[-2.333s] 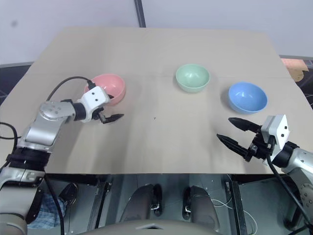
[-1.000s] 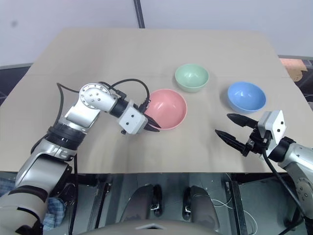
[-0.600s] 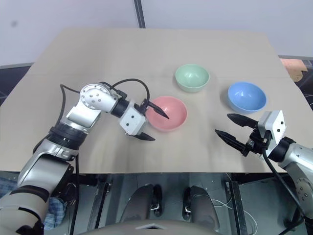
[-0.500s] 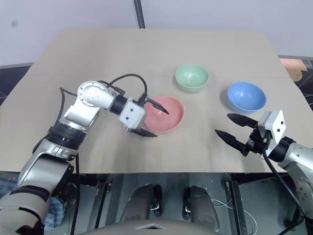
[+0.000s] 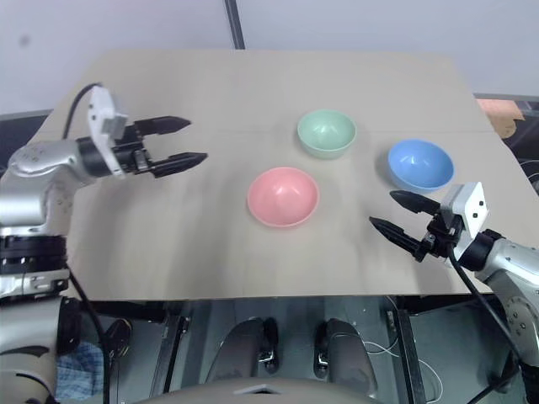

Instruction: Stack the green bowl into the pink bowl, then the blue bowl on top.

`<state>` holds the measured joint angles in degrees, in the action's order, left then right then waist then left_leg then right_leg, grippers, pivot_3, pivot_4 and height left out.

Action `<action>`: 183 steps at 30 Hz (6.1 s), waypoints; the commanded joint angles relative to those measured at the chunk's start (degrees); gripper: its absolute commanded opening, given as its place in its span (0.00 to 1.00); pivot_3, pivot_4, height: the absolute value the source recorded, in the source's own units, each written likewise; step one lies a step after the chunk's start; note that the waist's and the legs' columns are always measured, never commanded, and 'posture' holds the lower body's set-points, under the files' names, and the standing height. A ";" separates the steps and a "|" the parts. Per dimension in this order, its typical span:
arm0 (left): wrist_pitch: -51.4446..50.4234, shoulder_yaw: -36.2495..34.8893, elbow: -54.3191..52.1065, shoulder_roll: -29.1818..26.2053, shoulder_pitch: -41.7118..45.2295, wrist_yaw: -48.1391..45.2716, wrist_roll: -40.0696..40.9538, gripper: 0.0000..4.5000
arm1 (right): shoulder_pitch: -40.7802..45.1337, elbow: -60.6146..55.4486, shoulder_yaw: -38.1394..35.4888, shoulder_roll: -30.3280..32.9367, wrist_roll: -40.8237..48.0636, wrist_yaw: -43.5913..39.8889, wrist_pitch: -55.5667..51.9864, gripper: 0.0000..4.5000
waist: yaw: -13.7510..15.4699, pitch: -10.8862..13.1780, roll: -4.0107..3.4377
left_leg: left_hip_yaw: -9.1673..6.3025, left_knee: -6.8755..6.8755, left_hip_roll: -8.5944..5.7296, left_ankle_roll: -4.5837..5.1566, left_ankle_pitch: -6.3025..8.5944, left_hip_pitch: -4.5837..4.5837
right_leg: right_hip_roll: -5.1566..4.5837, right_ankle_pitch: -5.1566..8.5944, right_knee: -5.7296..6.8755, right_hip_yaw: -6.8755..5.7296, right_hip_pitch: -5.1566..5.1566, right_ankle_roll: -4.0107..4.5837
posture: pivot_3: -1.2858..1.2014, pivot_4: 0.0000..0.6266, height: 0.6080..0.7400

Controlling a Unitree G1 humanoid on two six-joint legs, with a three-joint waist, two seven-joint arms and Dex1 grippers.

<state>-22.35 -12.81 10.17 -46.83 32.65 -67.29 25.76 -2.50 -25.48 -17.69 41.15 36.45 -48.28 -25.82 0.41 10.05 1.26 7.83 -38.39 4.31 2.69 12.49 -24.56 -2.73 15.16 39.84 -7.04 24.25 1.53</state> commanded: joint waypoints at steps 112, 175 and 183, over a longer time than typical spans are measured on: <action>4.94 4.56 0.62 0.51 3.02 -18.62 5.49 1.00 | 42.16 20.59 28.98 7.57 -36.35 -0.12 -41.42 0.66 | -1.14 0.07 -0.07 | 0.34 0.12 -0.04 -0.04 -0.02 -0.27 | -0.12 -0.01 0.05 0.19 0.43 0.03 | 0.52 0.24 1.00; 5.96 2.19 2.34 -3.57 -3.68 -14.98 2.23 1.00 | 29.81 -0.78 10.03 9.25 -11.40 -11.37 -23.40 0.71 | -1.02 0.06 -0.04 | 0.31 0.12 -0.03 -0.01 0.01 -0.25 | -0.10 0.00 0.01 0.17 0.37 0.01 | 0.52 0.24 1.00; 3.69 -1.07 -0.87 -4.22 -8.20 -9.34 3.10 1.00 | 13.41 4.04 0.18 15.23 -10.29 -18.55 -11.56 0.71 | -1.07 0.06 -0.04 | 0.27 0.15 -0.02 0.01 0.02 -0.18 | -0.10 0.00 0.01 0.17 0.33 0.01 | 0.52 0.24 1.00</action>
<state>-18.40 -11.47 11.71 -50.14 24.81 -77.32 27.41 11.17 -21.46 -14.08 55.35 25.31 -65.54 -40.41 -0.65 10.10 1.22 8.12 -38.24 4.29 2.70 12.51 -24.73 -2.82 15.17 39.85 -6.86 24.58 1.54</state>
